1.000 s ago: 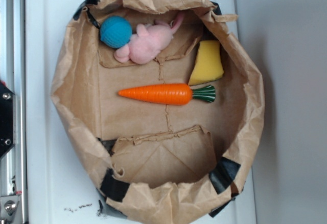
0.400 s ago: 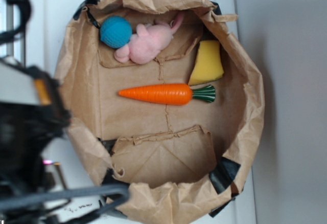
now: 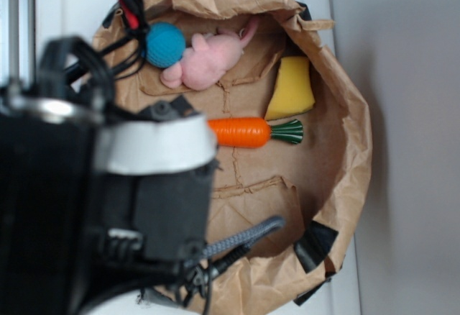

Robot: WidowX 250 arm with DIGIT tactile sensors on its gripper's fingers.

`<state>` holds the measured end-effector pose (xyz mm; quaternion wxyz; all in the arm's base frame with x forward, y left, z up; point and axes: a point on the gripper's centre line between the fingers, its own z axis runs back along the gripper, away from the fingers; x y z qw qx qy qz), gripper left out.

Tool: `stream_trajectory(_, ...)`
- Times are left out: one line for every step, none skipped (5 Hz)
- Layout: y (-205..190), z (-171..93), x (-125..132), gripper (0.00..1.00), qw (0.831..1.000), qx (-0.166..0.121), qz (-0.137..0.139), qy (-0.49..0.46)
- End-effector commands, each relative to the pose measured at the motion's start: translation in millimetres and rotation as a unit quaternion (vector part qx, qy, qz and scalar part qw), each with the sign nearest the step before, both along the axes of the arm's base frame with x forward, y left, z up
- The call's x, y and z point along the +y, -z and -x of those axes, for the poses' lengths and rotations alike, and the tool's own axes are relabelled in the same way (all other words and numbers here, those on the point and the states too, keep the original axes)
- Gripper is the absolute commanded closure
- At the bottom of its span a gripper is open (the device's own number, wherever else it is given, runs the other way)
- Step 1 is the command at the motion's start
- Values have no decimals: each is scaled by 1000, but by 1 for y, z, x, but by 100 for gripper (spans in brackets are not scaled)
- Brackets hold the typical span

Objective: Grab the green sponge.

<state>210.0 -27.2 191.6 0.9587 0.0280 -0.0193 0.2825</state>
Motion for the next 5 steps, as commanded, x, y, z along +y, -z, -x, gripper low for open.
stream_trajectory(-11, -4, 4, 0, 1000, -24, 3, 5)
stream_trajectory(38, -44, 6, 0, 995, -33, 29, -94)
stream_trajectory(69, -68, 5, 0, 982, -40, 47, -176)
stream_trajectory(83, -73, 11, 0, 975, -51, 45, -210)
stream_trajectory(79, -70, 23, 0, 971, -65, 50, -225)
